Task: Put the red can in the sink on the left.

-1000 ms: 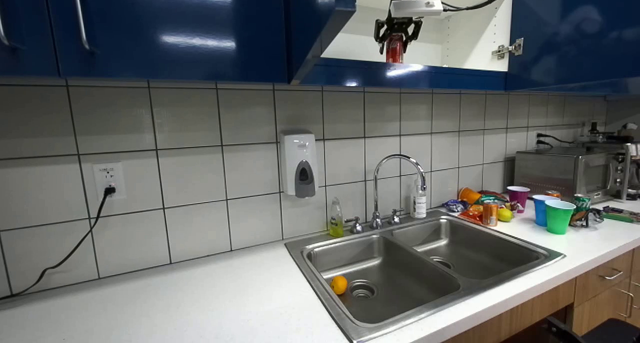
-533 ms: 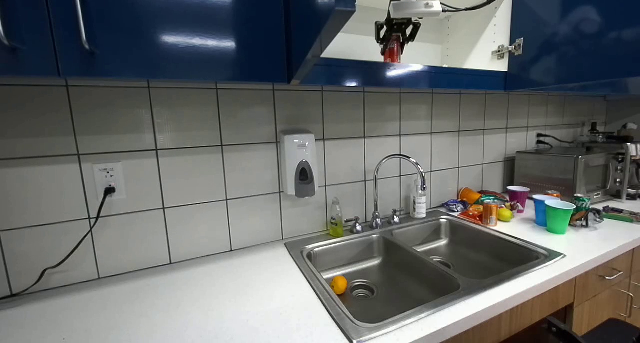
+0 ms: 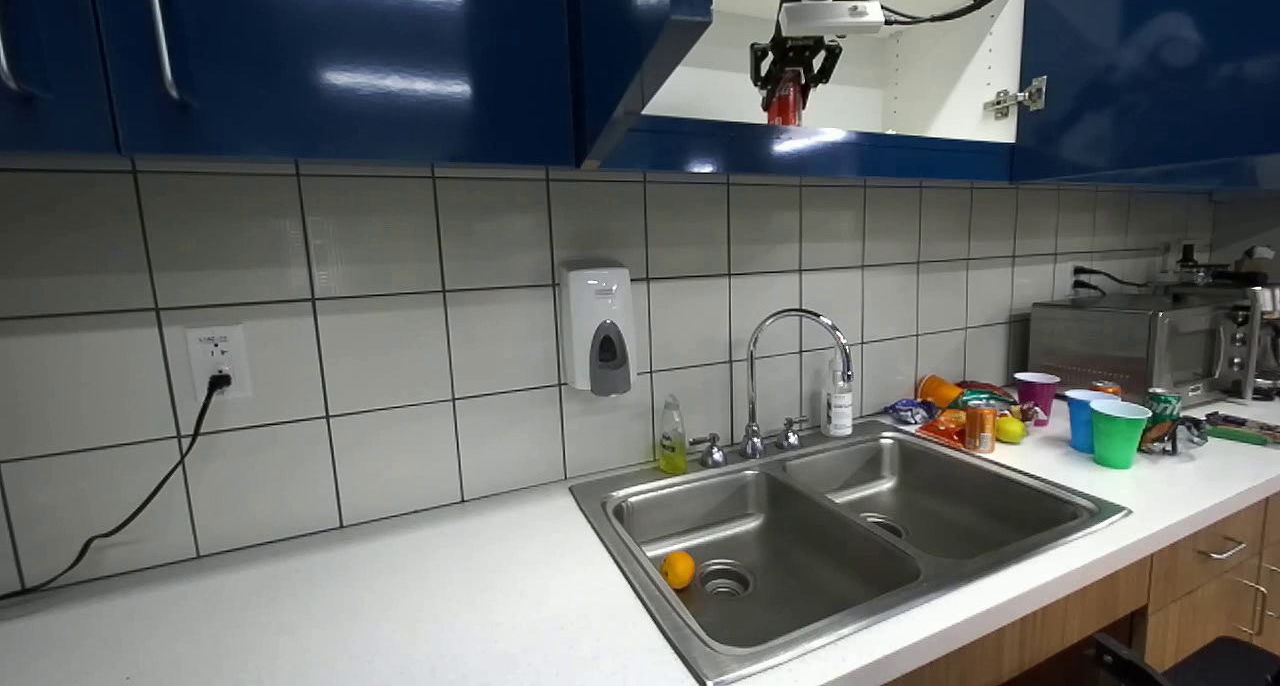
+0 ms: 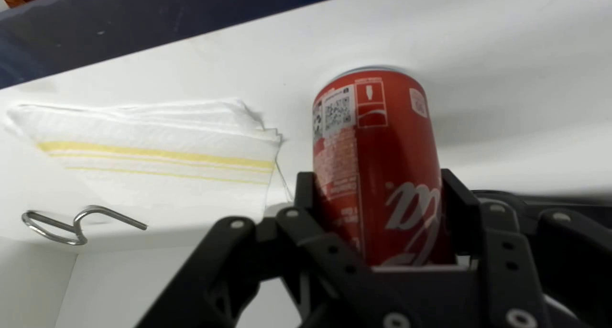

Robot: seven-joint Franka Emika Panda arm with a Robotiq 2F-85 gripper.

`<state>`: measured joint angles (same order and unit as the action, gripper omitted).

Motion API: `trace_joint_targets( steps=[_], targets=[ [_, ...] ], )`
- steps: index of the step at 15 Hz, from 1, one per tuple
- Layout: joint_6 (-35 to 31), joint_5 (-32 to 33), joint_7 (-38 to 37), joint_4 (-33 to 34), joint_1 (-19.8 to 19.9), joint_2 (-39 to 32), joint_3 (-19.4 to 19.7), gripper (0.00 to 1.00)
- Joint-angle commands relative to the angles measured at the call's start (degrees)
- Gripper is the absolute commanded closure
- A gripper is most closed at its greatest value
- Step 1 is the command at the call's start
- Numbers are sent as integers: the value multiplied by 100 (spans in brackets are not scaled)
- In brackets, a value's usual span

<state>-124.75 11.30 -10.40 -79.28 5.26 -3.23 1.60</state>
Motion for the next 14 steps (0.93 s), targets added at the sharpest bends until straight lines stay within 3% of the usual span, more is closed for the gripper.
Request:
trace_joint_targets(
  steps=[1, 14],
  targets=[
    [-9, 66, 41, 78, -14, -18, -9, 62],
    [-51, 128, 6, -33, -65, 141, -34, 62]
  ],
)
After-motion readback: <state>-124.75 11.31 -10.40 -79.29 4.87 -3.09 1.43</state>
